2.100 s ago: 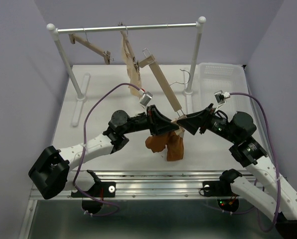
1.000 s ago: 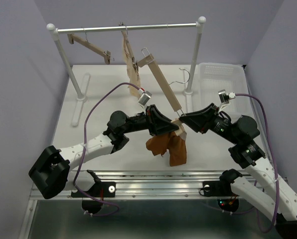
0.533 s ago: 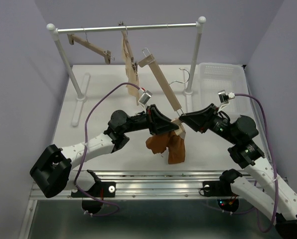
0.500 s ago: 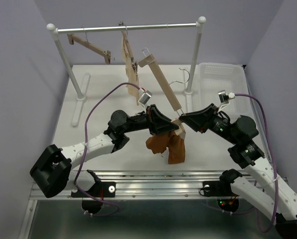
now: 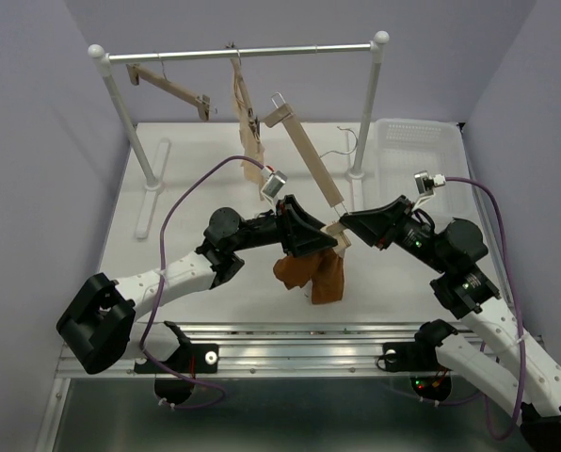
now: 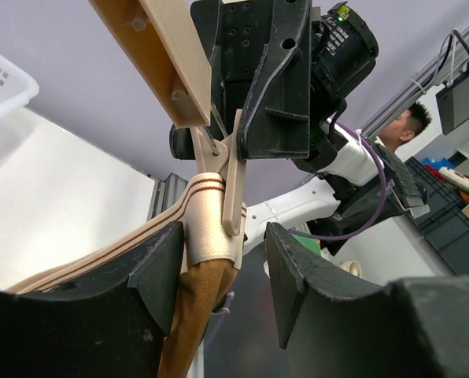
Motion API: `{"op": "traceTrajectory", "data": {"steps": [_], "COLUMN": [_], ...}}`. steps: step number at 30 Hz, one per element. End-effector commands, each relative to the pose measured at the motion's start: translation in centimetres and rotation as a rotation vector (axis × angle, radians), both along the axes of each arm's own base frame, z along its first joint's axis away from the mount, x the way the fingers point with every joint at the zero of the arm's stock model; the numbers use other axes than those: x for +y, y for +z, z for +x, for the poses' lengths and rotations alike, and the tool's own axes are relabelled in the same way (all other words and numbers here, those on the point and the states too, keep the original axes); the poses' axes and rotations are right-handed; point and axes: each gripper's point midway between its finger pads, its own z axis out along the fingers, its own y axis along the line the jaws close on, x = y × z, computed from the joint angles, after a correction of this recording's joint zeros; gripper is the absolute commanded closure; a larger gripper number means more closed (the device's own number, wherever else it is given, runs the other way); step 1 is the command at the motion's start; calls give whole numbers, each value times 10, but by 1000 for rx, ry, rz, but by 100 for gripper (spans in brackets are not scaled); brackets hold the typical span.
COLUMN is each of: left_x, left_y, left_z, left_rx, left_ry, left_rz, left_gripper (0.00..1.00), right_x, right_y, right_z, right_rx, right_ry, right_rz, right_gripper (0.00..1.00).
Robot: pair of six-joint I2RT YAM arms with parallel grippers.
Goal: Remove the underwear clipped to the hanger
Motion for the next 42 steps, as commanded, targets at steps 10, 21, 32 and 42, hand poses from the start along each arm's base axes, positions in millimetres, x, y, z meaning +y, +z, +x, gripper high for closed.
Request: {"op": "traceTrajectory", "data": {"steps": [10,21,32,42], "left_x": [3,14,13,5], "left_y": [20,35,37,38], "left_z": [-4,-11,-14,-9], "left_rx": [-91,-147,-153,-124], "left_ry": [-13,9,-13,-35], "left_rz": [-39,-89,-94,-86], "left_gripper": [77,100,49,86], "right_x": [-3,-2,1,4], "right_y": [36,23,22,22], "right_z": [-4,-5,-6,-11], "right_rx": [-93,-63,-74,-81], "right_ry": [-2,8,26,60], "right_rz": [87,39,13,25], "right_gripper": [99,94,99,99]}}
